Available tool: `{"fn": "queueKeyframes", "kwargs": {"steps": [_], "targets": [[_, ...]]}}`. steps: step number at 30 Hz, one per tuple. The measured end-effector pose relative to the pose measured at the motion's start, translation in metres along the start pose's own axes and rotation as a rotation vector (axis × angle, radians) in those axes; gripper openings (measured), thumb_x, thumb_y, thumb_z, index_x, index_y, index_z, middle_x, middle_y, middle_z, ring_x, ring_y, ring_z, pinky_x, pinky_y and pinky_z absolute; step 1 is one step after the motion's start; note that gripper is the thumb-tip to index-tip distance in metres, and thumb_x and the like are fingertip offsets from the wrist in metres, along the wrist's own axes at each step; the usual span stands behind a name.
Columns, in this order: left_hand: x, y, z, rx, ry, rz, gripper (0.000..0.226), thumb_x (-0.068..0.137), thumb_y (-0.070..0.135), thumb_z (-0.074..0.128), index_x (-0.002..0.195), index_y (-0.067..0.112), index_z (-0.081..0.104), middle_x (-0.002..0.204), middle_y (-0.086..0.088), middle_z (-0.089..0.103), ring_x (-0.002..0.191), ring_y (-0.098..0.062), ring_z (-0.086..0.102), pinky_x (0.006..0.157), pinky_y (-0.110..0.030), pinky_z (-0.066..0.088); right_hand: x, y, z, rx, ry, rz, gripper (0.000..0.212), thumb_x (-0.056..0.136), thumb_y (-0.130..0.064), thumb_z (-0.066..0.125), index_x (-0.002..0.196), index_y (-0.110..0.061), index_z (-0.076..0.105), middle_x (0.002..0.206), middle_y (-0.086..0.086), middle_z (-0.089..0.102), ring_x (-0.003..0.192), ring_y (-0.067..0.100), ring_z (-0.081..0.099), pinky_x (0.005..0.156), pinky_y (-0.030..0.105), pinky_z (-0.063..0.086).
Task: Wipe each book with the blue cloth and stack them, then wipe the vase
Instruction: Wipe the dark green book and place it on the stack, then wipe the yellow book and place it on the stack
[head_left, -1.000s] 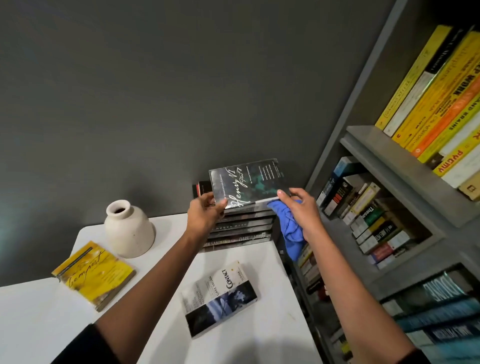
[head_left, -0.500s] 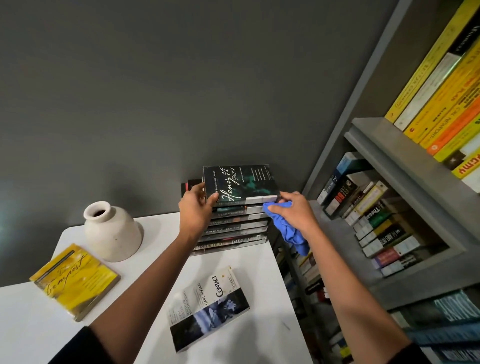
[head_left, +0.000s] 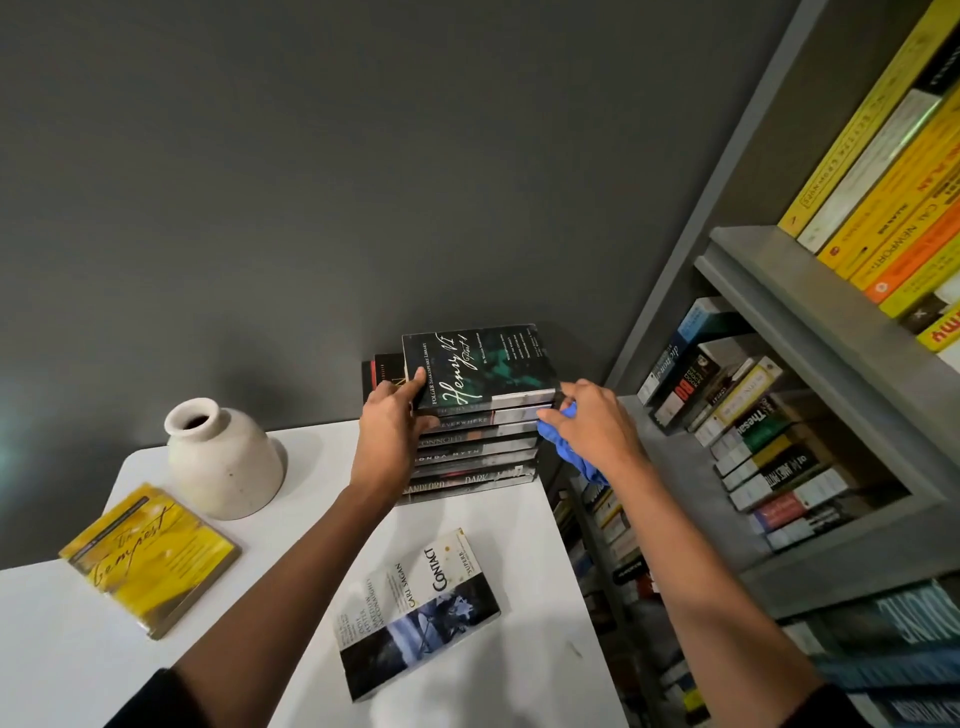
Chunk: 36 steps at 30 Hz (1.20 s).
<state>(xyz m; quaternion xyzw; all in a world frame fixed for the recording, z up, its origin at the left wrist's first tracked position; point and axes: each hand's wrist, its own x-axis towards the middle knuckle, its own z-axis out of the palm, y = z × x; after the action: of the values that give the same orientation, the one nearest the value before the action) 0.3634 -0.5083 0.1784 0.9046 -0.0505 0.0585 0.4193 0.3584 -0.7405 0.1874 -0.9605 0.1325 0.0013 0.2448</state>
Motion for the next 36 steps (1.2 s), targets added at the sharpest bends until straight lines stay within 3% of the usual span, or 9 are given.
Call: {"fn": "queueKeyframes", "kwargs": {"steps": [6, 11, 13, 15, 19, 21, 24, 27, 36], "targets": [[0.002, 0.000, -0.001, -0.001, -0.008, 0.032, 0.056, 0.088, -0.007, 0.065, 0.140, 0.004, 0.049, 0.095, -0.009, 0.047, 0.068, -0.003, 0.045, 0.075, 0.006, 0.033, 0.000, -0.005, 0.001, -0.039, 0.095, 0.009, 0.042, 0.088, -0.043, 0.064, 0.118, -0.014, 0.061, 0.119, 0.008, 0.064, 0.108, 0.030, 0.060, 0.087, 0.041, 0.049], [0.005, -0.007, 0.001, -0.029, 0.009, 0.046, 0.057, 0.085, -0.007, 0.067, 0.139, 0.006, 0.052, 0.096, -0.007, 0.050, 0.085, -0.023, 0.059, 0.091, -0.032, 0.051, 0.001, -0.005, 0.006, -0.031, 0.115, 0.035, 0.041, 0.087, -0.043, 0.065, 0.117, -0.015, 0.063, 0.117, 0.009, 0.066, 0.107, 0.031, 0.060, 0.085, 0.040, 0.049], [0.004, -0.007, 0.002, -0.088, 0.024, 0.046, 0.052, 0.090, -0.007, 0.061, 0.138, 0.012, 0.053, 0.096, -0.007, 0.049, 0.077, -0.006, 0.059, 0.088, -0.018, 0.051, 0.000, -0.007, 0.006, -0.029, 0.124, 0.052, 0.041, 0.087, -0.042, 0.065, 0.119, -0.016, 0.063, 0.118, 0.009, 0.065, 0.108, 0.032, 0.060, 0.085, 0.039, 0.047], [0.003, -0.006, 0.003, -0.084, 0.037, 0.051, 0.052, 0.091, -0.007, 0.060, 0.138, 0.012, 0.051, 0.098, -0.008, 0.050, 0.073, -0.004, 0.055, 0.087, -0.007, 0.043, -0.001, -0.008, 0.007, -0.014, 0.128, 0.070, 0.042, 0.087, -0.041, 0.065, 0.120, -0.016, 0.062, 0.119, 0.010, 0.065, 0.109, 0.033, 0.059, 0.086, 0.039, 0.047], [0.003, -0.013, 0.003, -0.045, -0.017, 0.040, 0.061, 0.088, -0.003, 0.064, 0.144, 0.009, 0.044, 0.114, -0.015, 0.053, 0.100, -0.029, 0.061, 0.104, -0.038, 0.046, -0.005, -0.008, 0.010, 0.004, 0.127, 0.108, 0.041, 0.087, -0.045, 0.065, 0.118, -0.017, 0.064, 0.116, 0.008, 0.065, 0.106, 0.032, 0.060, 0.083, 0.038, 0.047], [-0.008, -0.017, 0.000, -0.026, -0.035, 0.053, 0.065, 0.090, 0.006, 0.065, 0.148, 0.015, 0.038, 0.124, -0.016, 0.050, 0.110, -0.029, 0.057, 0.105, -0.041, 0.045, -0.012, -0.009, 0.012, 0.047, 0.120, 0.159, 0.045, 0.085, -0.045, 0.067, 0.122, -0.019, 0.060, 0.112, 0.007, 0.066, 0.103, 0.031, 0.061, 0.083, 0.039, 0.049], [-0.039, -0.040, -0.010, 0.004, 0.049, 0.097, 0.061, 0.096, 0.018, 0.060, 0.151, 0.018, 0.033, 0.123, -0.013, 0.048, 0.104, -0.020, 0.052, 0.093, -0.034, 0.047, -0.035, -0.015, 0.019, 0.144, 0.137, 0.235, 0.050, 0.085, -0.040, 0.069, 0.125, -0.015, 0.051, 0.110, 0.009, 0.066, 0.102, 0.031, 0.062, 0.081, 0.036, 0.047], [-0.072, -0.083, -0.030, 0.021, 0.134, 0.074, 0.044, 0.098, 0.017, 0.057, 0.140, 0.012, 0.047, 0.118, -0.013, 0.054, 0.098, -0.025, 0.058, 0.086, -0.041, 0.054, -0.069, -0.030, 0.040, 0.206, 0.086, 0.249, 0.037, 0.086, -0.035, 0.068, 0.110, -0.013, 0.050, 0.107, 0.012, 0.065, 0.099, 0.033, 0.062, 0.078, 0.034, 0.045], [-0.143, -0.206, -0.115, 0.192, 0.200, -0.155, 0.014, 0.094, 0.002, 0.056, 0.103, 0.003, 0.065, 0.098, -0.017, 0.062, 0.084, -0.038, 0.061, 0.069, -0.043, 0.052, -0.144, -0.120, 0.152, 0.202, -0.331, 0.120, 0.022, 0.085, -0.041, 0.064, 0.094, -0.023, 0.057, 0.105, 0.002, 0.063, 0.096, 0.025, 0.062, 0.077, 0.031, 0.048]]}}
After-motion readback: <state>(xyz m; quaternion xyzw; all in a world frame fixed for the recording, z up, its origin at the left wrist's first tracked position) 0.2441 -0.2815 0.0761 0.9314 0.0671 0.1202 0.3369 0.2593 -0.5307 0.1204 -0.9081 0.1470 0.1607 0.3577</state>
